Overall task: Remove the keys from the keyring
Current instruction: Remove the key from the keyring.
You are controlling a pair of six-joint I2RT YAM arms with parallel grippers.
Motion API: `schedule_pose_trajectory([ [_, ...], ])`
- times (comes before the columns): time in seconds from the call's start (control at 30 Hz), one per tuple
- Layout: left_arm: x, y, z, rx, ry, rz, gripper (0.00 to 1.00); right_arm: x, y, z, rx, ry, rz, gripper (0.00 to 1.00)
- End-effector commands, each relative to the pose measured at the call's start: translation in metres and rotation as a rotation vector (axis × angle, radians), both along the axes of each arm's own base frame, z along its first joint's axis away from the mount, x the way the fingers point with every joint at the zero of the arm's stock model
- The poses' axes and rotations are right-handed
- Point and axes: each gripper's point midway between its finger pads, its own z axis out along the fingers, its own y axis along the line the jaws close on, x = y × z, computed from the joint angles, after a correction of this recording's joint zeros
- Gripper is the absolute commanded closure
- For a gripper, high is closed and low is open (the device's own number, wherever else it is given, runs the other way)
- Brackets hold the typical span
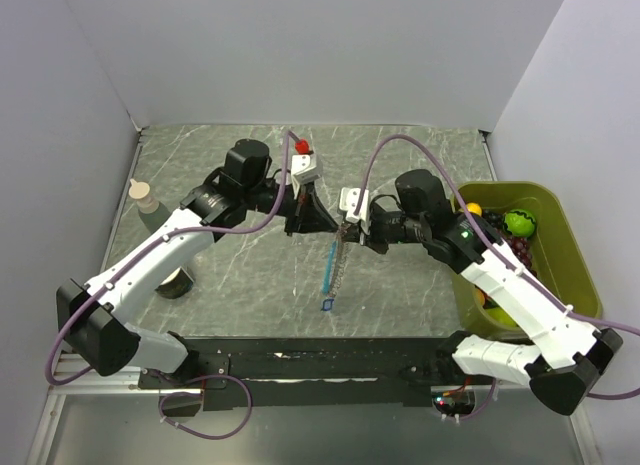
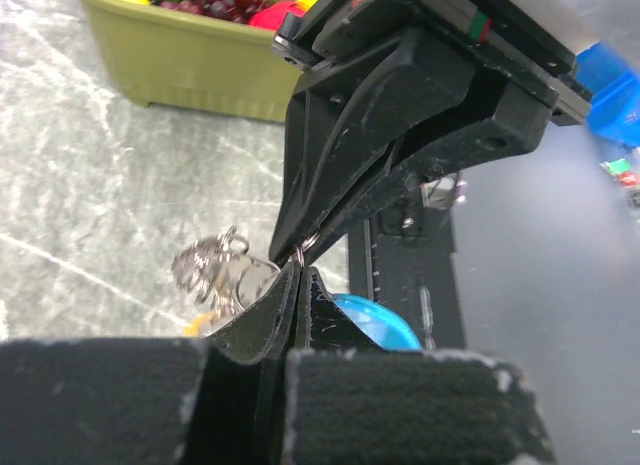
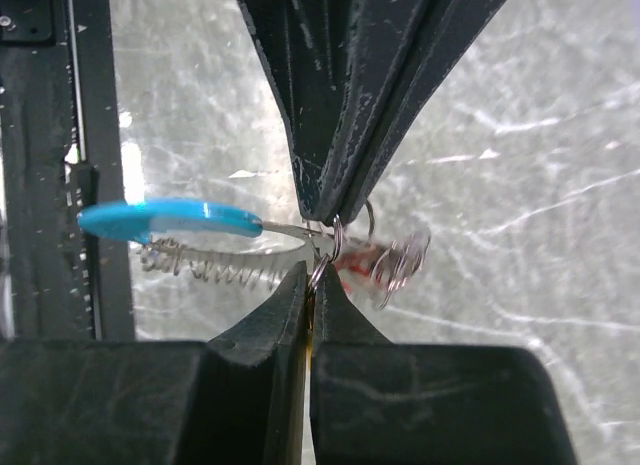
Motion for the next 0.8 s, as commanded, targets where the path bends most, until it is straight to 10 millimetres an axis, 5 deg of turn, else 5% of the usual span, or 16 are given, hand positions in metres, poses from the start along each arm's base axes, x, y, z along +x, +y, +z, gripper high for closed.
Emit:
schedule_pose_trajectory([
  [0.0,-0.015,0.01,0.032,-0.086,0.015,-0.064,0.99,0.008,-0.01,0.005,-0.018,-0.089,-0.021,1.0],
  [0.4,-0.014,0.013,0.027,-0.089,0.032,-0.065,0.99,0.007,-0.012,0.025,0.025,-0.127,-0.04,1.0],
  [0.6,-0.011,0.013,0.029,-0.09,0.028,-0.058,0.66,0.004,-0.015,0.027,0.021,-0.143,-0.036,1.0],
  [0.77,-0.01,0.013,0.034,-0.096,0.031,-0.056,0.58,0.002,-0.015,0.025,0.019,-0.135,-0.027,1.0],
])
